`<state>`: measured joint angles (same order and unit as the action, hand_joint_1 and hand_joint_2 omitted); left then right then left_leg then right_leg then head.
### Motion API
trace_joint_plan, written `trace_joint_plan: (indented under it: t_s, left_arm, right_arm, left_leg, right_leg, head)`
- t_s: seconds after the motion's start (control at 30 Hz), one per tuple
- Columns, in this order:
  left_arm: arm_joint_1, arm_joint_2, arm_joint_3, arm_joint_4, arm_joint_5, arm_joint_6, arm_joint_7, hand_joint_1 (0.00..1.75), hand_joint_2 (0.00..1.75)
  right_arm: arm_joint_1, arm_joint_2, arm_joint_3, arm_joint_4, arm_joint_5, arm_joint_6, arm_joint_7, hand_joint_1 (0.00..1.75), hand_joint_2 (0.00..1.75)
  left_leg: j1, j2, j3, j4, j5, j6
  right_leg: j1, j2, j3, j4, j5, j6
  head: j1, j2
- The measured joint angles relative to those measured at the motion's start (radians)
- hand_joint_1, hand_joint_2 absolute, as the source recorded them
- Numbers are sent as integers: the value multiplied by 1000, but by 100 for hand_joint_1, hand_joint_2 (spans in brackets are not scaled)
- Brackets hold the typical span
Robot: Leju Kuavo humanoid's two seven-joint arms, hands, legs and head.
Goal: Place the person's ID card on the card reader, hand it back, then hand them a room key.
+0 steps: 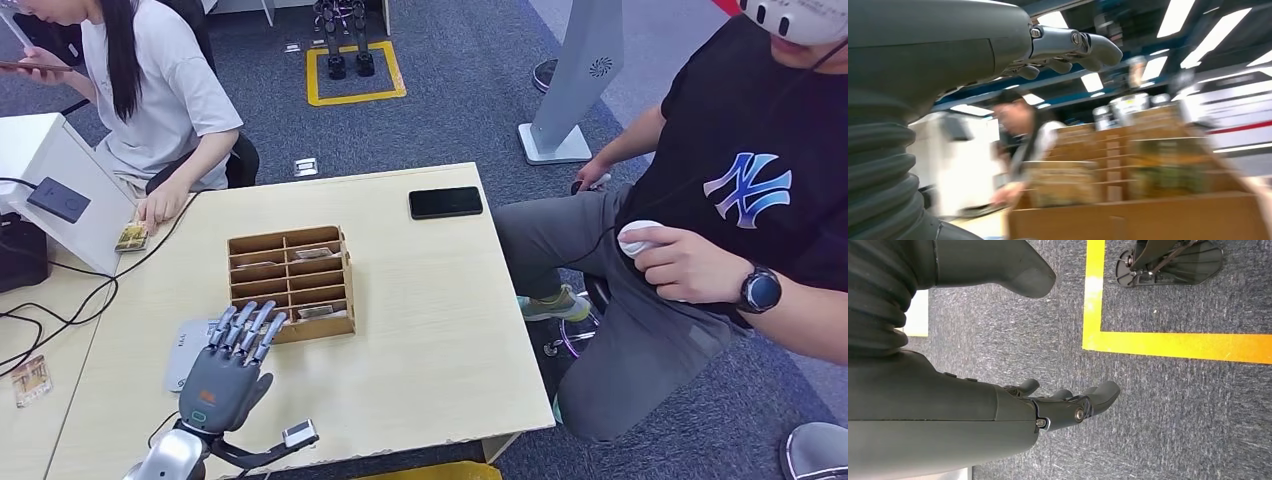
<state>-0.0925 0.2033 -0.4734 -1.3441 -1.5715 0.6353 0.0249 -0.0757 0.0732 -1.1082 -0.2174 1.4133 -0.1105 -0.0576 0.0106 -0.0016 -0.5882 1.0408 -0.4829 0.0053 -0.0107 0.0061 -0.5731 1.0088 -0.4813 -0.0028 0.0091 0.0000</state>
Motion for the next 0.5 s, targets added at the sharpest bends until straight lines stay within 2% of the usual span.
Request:
trace_joint_plan:
  t_s: [0.2,0.37,0.5]
  left_arm:
    - [-42,-43,-19,71,3,-8,-30,0,175]
    - [-52,-74,-13,104,31,-16,-75,0,175]
    - [-54,-87,-10,119,36,-17,-80,0,175]
  right_arm:
    - [-1,0,0,0,12,1,-6,0,175]
    - [-1,0,0,0,14,1,-6,0,175]
    - [-1,0,0,0,14,1,-6,0,175]
  left_leg:
    - [0,0,0,1,-1,1]
    - [0,0,0,1,-1,0]
    - [0,0,0,1,-1,0]
  right_leg:
    - [0,0,0,0,0,0]
    - [0,0,0,0,0,0]
    - [0,0,0,0,0,0]
  head:
    - [0,0]
    - [0,0]
    - [0,0]
